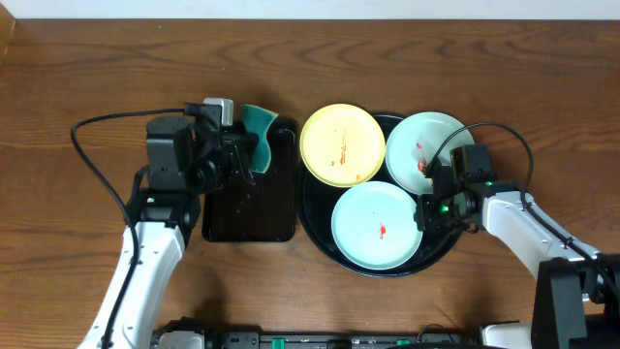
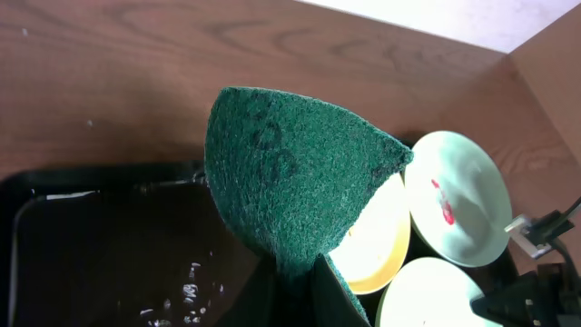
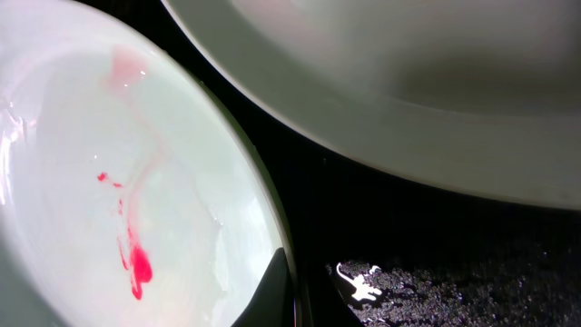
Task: Clean dirty plates on tray and stack at the side
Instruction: 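Lift the sponge with the left gripper while right gripper holds the pale green plate rim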
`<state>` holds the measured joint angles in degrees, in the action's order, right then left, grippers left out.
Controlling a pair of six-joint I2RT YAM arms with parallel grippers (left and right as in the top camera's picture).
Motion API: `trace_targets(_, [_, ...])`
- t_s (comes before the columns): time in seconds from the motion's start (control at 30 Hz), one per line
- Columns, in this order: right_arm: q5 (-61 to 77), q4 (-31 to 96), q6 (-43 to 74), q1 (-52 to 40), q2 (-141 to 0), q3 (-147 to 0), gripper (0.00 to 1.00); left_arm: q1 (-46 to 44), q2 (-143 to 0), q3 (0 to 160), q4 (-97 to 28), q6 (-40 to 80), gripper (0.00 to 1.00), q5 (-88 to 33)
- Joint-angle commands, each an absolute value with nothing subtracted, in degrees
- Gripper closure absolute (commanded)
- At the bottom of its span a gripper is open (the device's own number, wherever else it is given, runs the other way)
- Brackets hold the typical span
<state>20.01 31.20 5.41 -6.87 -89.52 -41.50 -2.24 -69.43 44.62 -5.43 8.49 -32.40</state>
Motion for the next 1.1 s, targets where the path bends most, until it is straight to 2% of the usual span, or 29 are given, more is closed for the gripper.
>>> trace_targets(0.0, [20.0, 30.9, 5.5, -7.2, -90.0, -41.1, 0.99, -1.9, -67.6, 45.0, -4.8, 7.6, 0.93, -31.9])
trace_targets(0.3, [20.0, 31.0, 5.5, -7.2, -90.0, -41.1, 0.99, -1.9, -67.3, 44.9, -4.6, 8.2, 0.93, -32.5])
trace_targets(0.43, [20.0, 31.2, 5.5, -7.2, -90.0, -41.1, 0.99, -1.3, -66.7, 44.9, -2.0, 8.5, 0.93, -40.6])
trace_targets(0.67, [20.0, 31.2, 5.5, -7.2, -90.0, -41.1, 0.99, 4.2, -65.8, 44.9, 0.8, 24.6, 0.93, -42.6])
trace_targets(0.87, [20.0, 31.2, 5.5, -7.2, -90.0, -41.1, 0.99, 8.4, -66.4, 44.9, 1.0, 25.1, 0.93, -54.7])
trace_targets(1.07, [20.0, 31.3, 5.5, -7.2, -90.0, -41.1, 0.99, 11.0, -67.1, 44.9, 1.0, 28.9, 0.93, -59.7])
